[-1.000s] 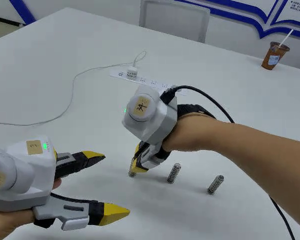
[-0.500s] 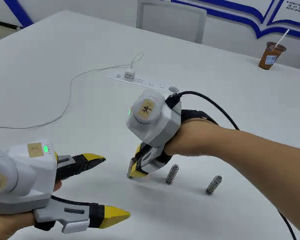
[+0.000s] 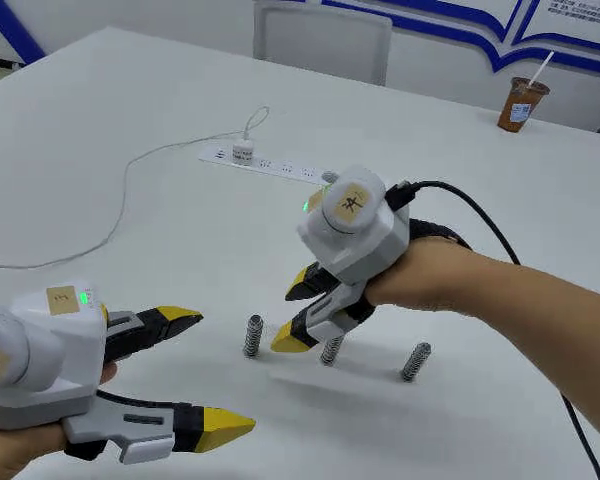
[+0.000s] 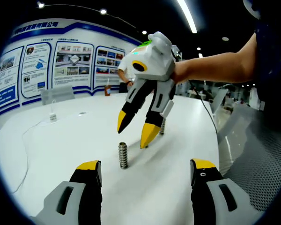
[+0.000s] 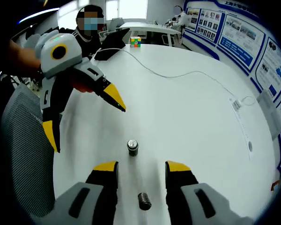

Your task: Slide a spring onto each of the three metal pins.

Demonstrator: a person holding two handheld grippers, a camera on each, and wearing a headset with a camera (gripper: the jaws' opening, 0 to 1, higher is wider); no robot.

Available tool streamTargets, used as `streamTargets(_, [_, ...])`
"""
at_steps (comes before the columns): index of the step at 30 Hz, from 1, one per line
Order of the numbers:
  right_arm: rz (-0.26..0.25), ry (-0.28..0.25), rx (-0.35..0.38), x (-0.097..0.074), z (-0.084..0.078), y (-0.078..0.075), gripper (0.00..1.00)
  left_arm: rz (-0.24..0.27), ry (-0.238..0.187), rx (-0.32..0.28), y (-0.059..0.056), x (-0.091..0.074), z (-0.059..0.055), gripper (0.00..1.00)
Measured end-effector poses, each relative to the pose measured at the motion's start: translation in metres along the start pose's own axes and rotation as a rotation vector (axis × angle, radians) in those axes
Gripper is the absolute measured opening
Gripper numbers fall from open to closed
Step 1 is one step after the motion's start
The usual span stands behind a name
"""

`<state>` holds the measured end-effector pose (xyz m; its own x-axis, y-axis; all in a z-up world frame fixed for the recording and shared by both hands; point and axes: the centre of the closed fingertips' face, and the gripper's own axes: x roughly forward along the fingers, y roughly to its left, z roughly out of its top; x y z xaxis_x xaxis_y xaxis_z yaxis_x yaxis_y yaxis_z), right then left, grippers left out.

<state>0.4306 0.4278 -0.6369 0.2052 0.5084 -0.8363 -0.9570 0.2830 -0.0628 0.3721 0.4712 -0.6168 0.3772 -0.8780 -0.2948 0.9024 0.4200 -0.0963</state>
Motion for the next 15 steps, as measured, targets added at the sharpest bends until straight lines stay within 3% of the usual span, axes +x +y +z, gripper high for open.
streamTargets(15, [-0.077, -0.082, 0.079, -0.023, -0.02, -0.013, 0.58, 0.002, 0.005, 0.001, 0.004, 0.0, 0.0, 0.8])
